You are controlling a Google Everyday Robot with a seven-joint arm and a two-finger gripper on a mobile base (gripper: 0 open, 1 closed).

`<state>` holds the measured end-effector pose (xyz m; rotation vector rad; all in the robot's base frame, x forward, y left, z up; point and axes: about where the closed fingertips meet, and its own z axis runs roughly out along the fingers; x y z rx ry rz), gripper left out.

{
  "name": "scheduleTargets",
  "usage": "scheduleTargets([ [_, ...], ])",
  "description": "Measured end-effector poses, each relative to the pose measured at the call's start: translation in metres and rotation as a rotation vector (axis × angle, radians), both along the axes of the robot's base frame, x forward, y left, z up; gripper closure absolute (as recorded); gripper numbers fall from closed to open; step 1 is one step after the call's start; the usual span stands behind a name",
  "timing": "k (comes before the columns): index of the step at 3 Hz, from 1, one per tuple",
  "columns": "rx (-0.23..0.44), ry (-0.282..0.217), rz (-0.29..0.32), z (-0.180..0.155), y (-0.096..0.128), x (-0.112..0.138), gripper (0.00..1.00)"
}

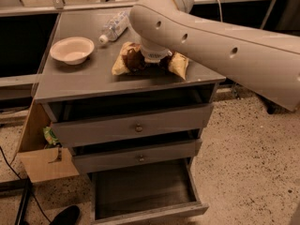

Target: Place brown chip bag into bottom drawer

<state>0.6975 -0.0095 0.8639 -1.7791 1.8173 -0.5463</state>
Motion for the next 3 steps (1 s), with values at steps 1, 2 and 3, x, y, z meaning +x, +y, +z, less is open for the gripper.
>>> scheduleTargets([
  [1,0.0,0.0,0.0,0.0,0.0,0.0,1.0],
  [2,0.001,-0.019,0.004,0.014,0.0,-0.006,1.0],
  [3,0.018,-0.056,0.048,0.045,-0.001,-0.027,1.0],
])
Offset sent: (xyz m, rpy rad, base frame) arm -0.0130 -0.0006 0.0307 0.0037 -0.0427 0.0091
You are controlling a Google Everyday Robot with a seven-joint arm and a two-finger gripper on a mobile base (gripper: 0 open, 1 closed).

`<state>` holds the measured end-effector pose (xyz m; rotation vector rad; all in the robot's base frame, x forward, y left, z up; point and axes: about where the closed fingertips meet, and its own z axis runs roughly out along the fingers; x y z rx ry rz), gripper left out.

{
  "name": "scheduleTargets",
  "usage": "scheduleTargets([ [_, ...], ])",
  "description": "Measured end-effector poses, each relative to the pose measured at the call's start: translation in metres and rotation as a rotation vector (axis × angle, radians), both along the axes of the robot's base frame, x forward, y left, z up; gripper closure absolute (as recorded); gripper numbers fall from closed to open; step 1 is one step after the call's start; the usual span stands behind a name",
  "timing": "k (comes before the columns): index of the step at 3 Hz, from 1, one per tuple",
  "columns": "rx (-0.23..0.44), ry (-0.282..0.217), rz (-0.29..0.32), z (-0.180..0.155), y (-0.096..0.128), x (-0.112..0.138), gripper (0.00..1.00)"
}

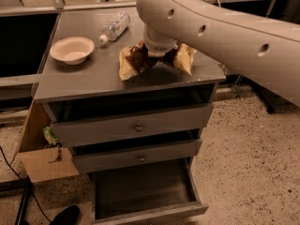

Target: Place brown chip bag into bottom drawer

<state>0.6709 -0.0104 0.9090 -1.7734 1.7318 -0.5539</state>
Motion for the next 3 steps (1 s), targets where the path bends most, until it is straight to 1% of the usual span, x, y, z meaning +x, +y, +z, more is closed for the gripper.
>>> scheduleTargets([
  [1,0.014,-0.03,0.085,0.029,-0.008,-0.027,1.0],
  [2,0.048,-0.036,0.166,0.046,-0.027,-0.061,1.0],
  [3,0.115,0.021,0.234,0.049,-0.064,-0.101,1.0],
])
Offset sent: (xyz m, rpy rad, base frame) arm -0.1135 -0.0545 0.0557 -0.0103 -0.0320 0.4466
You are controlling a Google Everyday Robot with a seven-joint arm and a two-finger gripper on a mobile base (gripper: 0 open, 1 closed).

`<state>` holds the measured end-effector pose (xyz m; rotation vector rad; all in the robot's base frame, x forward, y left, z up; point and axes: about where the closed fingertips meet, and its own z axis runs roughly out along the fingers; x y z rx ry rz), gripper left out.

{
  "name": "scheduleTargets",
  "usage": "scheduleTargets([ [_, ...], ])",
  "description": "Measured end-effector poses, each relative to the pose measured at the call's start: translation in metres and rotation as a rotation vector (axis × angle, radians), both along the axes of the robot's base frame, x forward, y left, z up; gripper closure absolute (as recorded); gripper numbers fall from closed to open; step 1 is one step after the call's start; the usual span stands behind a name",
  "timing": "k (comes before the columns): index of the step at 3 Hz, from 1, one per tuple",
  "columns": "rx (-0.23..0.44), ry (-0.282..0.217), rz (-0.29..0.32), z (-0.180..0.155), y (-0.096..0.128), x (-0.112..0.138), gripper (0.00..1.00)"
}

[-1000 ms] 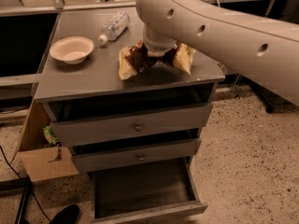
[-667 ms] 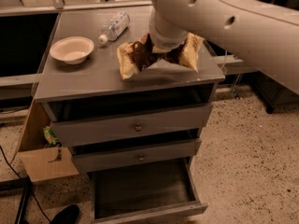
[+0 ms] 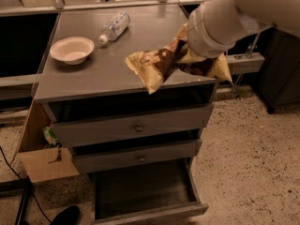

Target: Place brown chip bag into bottom drawer

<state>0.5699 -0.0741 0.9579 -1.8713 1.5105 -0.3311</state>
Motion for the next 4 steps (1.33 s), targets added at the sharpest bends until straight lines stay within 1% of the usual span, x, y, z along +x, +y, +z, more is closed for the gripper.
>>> scheduleTargets([
  [1,0.089,0.128,0.111,-0.017,-0.026,-0.033,1.0],
  [2,0.103,0.15,0.188,-0.017,-0.017,-0.05,1.0],
  [3,0.098,0.164,0.18,-0.019,-0.019,-0.064,1.0],
  [4,0.091,0.196,0.16,-0.03,-0.03,-0.095,1.0],
])
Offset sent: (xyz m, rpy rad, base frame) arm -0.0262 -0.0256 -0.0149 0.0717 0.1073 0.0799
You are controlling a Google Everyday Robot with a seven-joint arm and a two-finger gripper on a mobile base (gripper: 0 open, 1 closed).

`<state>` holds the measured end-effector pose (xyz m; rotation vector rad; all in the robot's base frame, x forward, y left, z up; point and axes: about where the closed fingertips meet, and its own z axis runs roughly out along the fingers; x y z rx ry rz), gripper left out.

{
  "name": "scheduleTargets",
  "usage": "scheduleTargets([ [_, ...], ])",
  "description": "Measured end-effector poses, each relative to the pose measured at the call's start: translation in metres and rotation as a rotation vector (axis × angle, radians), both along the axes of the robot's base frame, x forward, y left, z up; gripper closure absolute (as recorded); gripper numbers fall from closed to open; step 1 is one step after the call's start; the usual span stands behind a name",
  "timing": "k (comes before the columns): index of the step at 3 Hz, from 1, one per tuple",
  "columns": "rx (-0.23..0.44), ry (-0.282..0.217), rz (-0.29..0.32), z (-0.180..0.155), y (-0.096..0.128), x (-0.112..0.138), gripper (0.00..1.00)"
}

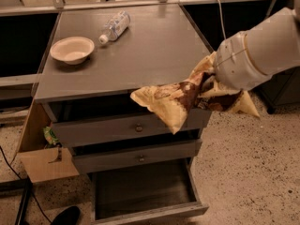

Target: Place brown chip bag into bottom drawer

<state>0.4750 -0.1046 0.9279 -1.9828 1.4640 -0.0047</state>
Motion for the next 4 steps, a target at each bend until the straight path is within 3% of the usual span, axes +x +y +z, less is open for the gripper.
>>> scheduleTargets([
  [1,-0.001,-0.018,0.004,-0.016,0.005,-0.034,1.0],
  [2,0.005,-0.057,0.017,-0.054,0.011,-0.053,1.0],
  [3,0.026,-0.12,0.038,-0.088,0.017,-0.056,1.0],
  [4,0.017,-0.155,0.051,-0.093,0.018,-0.054,1.0],
])
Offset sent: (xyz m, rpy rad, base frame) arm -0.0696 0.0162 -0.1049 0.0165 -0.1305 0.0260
